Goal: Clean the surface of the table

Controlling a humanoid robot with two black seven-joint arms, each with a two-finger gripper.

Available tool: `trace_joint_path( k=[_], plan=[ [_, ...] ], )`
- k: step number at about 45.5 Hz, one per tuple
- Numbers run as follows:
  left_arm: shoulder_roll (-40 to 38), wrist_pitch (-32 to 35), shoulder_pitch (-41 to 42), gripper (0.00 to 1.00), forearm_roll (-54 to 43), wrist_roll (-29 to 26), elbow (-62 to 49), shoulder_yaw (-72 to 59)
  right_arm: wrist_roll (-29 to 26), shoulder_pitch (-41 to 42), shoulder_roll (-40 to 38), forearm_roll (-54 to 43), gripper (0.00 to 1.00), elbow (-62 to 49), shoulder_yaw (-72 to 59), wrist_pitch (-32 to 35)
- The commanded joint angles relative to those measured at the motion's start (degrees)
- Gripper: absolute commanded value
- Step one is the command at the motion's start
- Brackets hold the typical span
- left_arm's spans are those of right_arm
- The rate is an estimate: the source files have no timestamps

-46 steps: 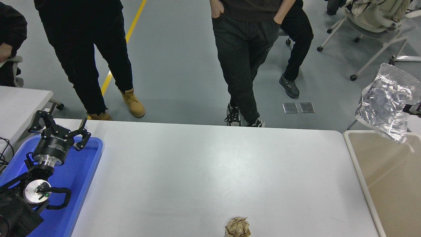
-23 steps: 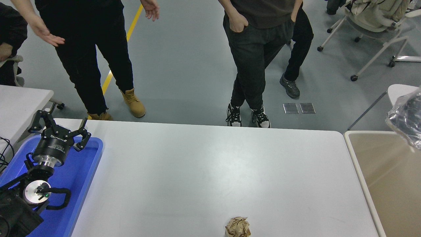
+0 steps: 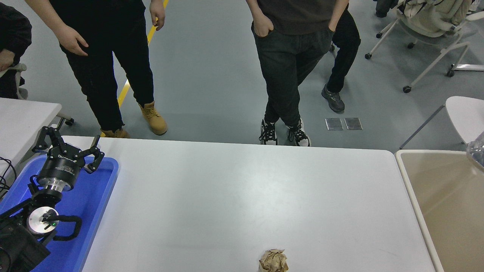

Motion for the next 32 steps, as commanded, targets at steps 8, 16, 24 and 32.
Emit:
trace_joint_path(
  k=[8, 16, 24, 32],
  plan=[
    [0.00, 0.00, 0.00, 1.00, 0.00, 0.00, 0.00, 0.00, -1.42, -7.26, 4.84, 0.26, 0.00, -0.92, 6.29, -0.97],
    [0.00, 0.00, 0.00, 1.00, 0.00, 0.00, 0.00, 0.00, -1.86, -9.54, 8.70, 0.17, 0.00, -2.76, 8.14, -2.73],
    [0.00, 0.00, 0.00, 1.00, 0.00, 0.00, 0.00, 0.00, -3.09, -11.39, 12.04, 0.52, 0.00, -4.79, 9.72, -3.43],
    [0.00, 0.00, 0.00, 1.00, 0.00, 0.00, 0.00, 0.00, -3.53, -12.62, 13.63, 1.93, 0.00, -5.05, 9.90, -4.58]
  ],
)
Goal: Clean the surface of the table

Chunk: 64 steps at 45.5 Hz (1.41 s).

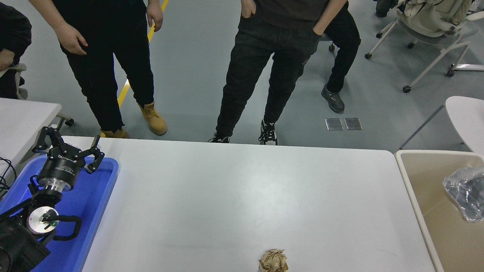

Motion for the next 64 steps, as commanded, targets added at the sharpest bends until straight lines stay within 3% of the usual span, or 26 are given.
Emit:
trace_joint_path(
  k=[1, 64],
  plan=[
    [0.00, 0.00, 0.00, 1.00, 0.00, 0.00, 0.00, 0.00, -0.80, -2.28, 3.05, 1.43, 0.00, -1.17, 1.19, -1.44],
    [0.00, 0.00, 0.00, 1.00, 0.00, 0.00, 0.00, 0.00, -0.71, -4.30, 4.45, 2.84, 0.00, -1.08, 1.37, -2.49]
  ],
)
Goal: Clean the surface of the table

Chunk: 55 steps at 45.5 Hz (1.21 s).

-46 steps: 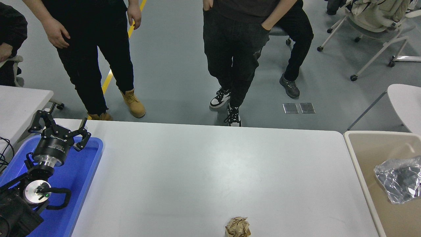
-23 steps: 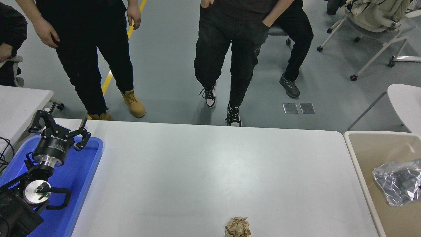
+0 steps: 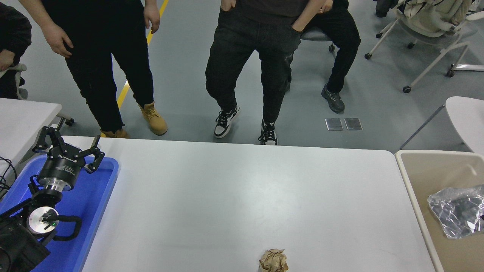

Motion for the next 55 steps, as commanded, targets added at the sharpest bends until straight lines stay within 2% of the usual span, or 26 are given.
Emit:
trace_joint_path(
  k=[1, 9, 14, 21, 26, 30, 32, 45, 55],
  plan=[
    [0.00, 0.00, 0.00, 1.00, 0.00, 0.00, 0.00, 0.00, 0.00, -0.34, 0.51, 0.13, 0.00, 0.05, 0.02, -0.32],
    [0.00, 0.00, 0.00, 1.00, 0.00, 0.00, 0.00, 0.00, 0.00, -0.25, 0.34, 0.13, 0.00, -0.03, 0.10, -0.49],
    [0.00, 0.00, 0.00, 1.00, 0.00, 0.00, 0.00, 0.00, 0.09, -0.07, 0.34, 0.13, 0.37, 0.05, 0.10, -2.34],
    [0.00, 0.00, 0.00, 1.00, 0.00, 0.00, 0.00, 0.00, 0.18, 0.36, 0.16, 0.13, 0.72, 0.14, 0.10, -5.77],
    [0.00, 0.00, 0.00, 1.00, 0.00, 0.00, 0.00, 0.00, 0.35, 0.72, 0.08, 0.13, 0.88, 0.05, 0.19, -6.74],
    [0.00, 0.00, 0.00, 1.00, 0.00, 0.00, 0.00, 0.00, 0.35, 1.16, -0.01, 0.13, 0.90, 0.14, 1.24, -6.82],
    [0.00, 0.00, 0.00, 1.00, 0.00, 0.00, 0.00, 0.00, 0.35, 1.51, -0.10, 0.13, 0.96, 0.14, 2.12, -6.82],
    [0.00, 0.00, 0.00, 1.00, 0.00, 0.00, 0.00, 0.00, 0.35, 5.37, -2.38, 0.13, 0.98, 0.23, 5.55, -6.21],
    [0.00, 0.00, 0.00, 1.00, 0.00, 0.00, 0.00, 0.00, 1.23, 10.38, -3.79, 0.13, 0.98, 0.58, 17.41, -6.03]
  ],
)
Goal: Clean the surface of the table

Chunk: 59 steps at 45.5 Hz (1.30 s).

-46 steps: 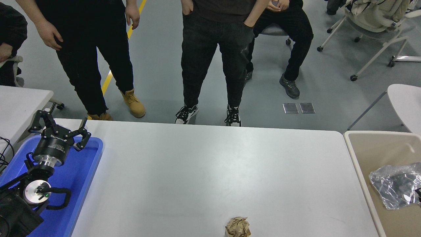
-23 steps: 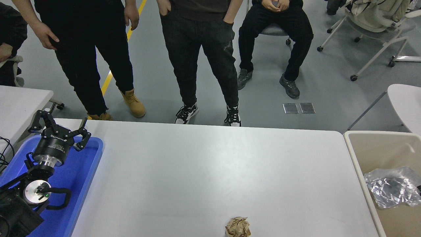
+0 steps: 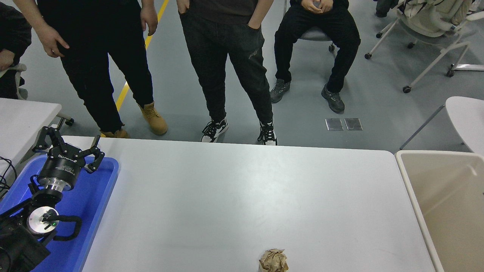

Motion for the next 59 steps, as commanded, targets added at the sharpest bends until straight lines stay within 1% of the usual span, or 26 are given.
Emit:
trace_joint_path(
  k=[1, 7, 14, 18, 25, 31, 38, 50, 56, 59],
  plan=[
    [0.01, 0.00, 0.00, 1.00, 0.00, 0.00, 0.00, 0.00, 1.13, 4.91, -1.57, 0.08, 0.98, 0.36, 11.01, 0.12],
    [0.01, 0.00, 0.00, 1.00, 0.00, 0.00, 0.00, 0.00, 4.74, 8.16, -3.24, 0.08, 0.98, 1.15, 14.89, 0.12],
    [0.01, 0.00, 0.00, 1.00, 0.00, 0.00, 0.00, 0.00, 5.27, 10.89, -6.84, 0.08, 0.98, 6.33, 17.08, 0.21],
    [0.01, 0.00, 0.00, 1.00, 0.00, 0.00, 0.00, 0.00, 5.27, 11.33, -8.77, 0.08, 0.98, 10.28, 22.70, 0.21],
    [0.01, 0.00, 0.00, 1.00, 0.00, 0.00, 0.00, 0.00, 5.27, 11.24, -10.80, 0.08, 0.98, 17.74, 36.40, 0.04],
    [0.01, 0.00, 0.00, 1.00, 0.00, 0.00, 0.00, 0.00, 5.62, 11.24, -11.94, 0.08, 0.98, 24.16, 41.95, 0.21],
    [0.01, 0.00, 0.00, 1.00, 0.00, 0.00, 0.00, 0.00, 8.69, 10.63, -11.33, -0.09, 0.98, 32.17, 51.09, 0.39],
    [0.01, 0.00, 0.00, 1.00, 0.00, 0.00, 0.00, 0.00, 8.87, 9.93, -6.50, -0.09, 0.98, 39.99, 58.04, 0.48],
    [0.01, 0.00, 0.00, 1.00, 0.00, 0.00, 0.00, 0.00, 8.96, 7.56, -3.69, -0.09, 0.98, 43.07, 60.59, 0.65],
    [0.01, 0.00, 0.00, 1.00, 0.00, 0.00, 0.00, 0.00, 9.92, 5.71, -1.93, -0.09, 0.98, 44.56, 62.52, 0.65]
  ],
)
